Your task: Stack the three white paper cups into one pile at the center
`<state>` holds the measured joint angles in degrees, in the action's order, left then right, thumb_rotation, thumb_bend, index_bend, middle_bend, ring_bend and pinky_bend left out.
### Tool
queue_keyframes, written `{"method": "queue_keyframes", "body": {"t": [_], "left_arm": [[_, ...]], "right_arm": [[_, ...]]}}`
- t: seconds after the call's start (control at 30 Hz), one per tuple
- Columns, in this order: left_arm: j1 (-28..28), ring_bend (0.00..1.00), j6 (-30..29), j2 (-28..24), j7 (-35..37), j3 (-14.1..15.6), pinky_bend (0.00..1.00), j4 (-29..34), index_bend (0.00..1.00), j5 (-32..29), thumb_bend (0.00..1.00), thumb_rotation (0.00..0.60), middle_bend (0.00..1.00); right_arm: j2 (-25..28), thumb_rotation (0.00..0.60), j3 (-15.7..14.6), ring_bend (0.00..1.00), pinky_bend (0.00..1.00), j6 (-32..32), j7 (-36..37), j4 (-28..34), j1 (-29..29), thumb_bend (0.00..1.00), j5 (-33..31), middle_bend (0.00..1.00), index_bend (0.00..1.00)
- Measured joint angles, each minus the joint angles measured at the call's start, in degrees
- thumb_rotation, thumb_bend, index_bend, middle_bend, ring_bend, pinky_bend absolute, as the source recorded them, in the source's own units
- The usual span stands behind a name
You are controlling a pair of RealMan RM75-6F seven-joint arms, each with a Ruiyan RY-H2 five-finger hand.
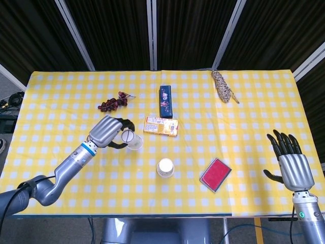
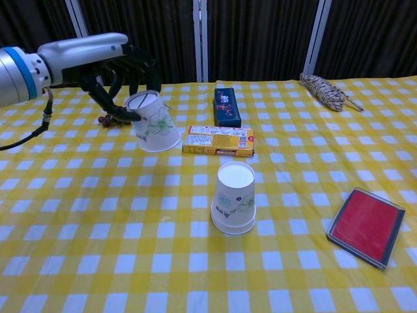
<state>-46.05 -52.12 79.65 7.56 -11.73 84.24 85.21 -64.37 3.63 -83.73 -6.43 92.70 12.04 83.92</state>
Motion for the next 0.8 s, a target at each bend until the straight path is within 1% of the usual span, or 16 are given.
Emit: {"method": "queue_keyframes", "body": {"t": [0.07, 0.13, 0.3, 0.53, 0.8], "left_arm": [[-1.89, 0.47, 0.19, 0.2, 0.62, -1.1, 0.61, 3.25, 0.53, 0.58, 0.26, 0.6, 0.48], [-3.87, 0.47, 0.76, 0.79, 0.53, -1.87, 0.61, 5.06, 0.53, 0.94, 0.26, 0.6, 0.48], [-7.66, 0.47, 3.19, 2.46, -3.36, -2.84, 0.6, 7.87, 0.53, 0.77, 0.26, 0.6, 0.48], [-10.13, 0.47, 6.65, 2.77, -6.69, -1.97, 0.6, 9.82, 0.53, -1.43, 0.26, 0.6, 0.48], [-10.76, 0.47, 6.7, 3.28, -8.89, -0.83, 0.6, 9.33, 0.53, -2.56, 0.26, 0.6, 0.48]], "right_arm": [[0.01, 0.6, 0.21, 0.0, 0.0, -0.08, -0.02, 0.04, -0.14, 0.0, 0.05, 0.0, 0.0], [0.07, 0.6, 0.38, 0.0, 0.0, -0.09, -0.03, 0.04, -0.26, 0.0, -0.03, 0.0, 0.0], [0.4, 0.6, 0.88, 0.0, 0.0, -0.12, 0.46, -0.18, -0.63, 0.0, -0.46, 0.0, 0.0], [1.22, 0.6, 1.42, 0.0, 0.0, -0.06, 2.15, -0.25, -1.26, 0.0, -0.93, 0.0, 0.0], [1.41, 0.6, 1.73, 0.0, 0.0, 0.07, 2.37, -0.01, -1.43, 0.0, -0.64, 0.0, 0.0]]}}
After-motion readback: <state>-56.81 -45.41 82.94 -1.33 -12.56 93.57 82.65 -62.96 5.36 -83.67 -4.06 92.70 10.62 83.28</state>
